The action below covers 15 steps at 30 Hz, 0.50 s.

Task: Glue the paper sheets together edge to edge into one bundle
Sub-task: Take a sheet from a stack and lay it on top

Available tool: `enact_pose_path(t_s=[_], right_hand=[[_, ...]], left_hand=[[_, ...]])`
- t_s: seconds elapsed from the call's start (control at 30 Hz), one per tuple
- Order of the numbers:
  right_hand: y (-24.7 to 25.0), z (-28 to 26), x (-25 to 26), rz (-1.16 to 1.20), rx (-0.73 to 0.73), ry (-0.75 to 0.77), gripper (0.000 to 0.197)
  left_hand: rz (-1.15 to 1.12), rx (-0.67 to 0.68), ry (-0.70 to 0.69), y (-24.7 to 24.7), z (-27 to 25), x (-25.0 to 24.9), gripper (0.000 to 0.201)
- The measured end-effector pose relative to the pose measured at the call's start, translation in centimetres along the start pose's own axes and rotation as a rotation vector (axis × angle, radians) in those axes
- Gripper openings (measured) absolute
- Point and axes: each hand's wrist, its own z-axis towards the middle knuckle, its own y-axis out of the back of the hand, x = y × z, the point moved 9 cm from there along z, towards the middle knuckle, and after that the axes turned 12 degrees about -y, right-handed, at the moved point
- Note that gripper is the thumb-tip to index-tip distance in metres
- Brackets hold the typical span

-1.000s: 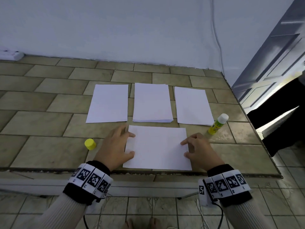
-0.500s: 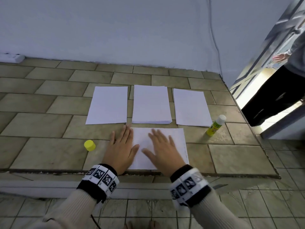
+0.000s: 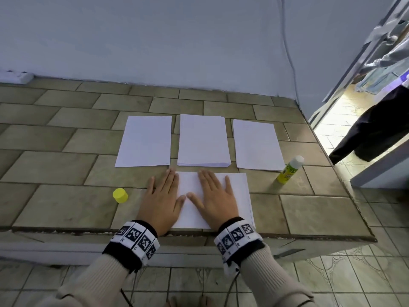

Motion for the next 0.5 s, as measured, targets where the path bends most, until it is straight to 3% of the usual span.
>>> enact_pose_path(t_s=[0.27,0.37,0.5], right_hand=[[1.1,-1.6,-9.3,-0.039,-0.024,-0.206,0.102],[1.5,-2.0,-7.8,-0.009,-0.008,-0.211,0.098],[0.9,-2.0,-0.1,0.026,0.002,-0.006,0.088]], left_hand=[[0.033,-0.037,-0.006,-0.1,0.0,0.1,0.075],[0.044,-0.059,-0.008,-0.1,0.2,0.1,0.077],[0.037,-0.087,-0.027,0.0,0.2,0.1,0.074]])
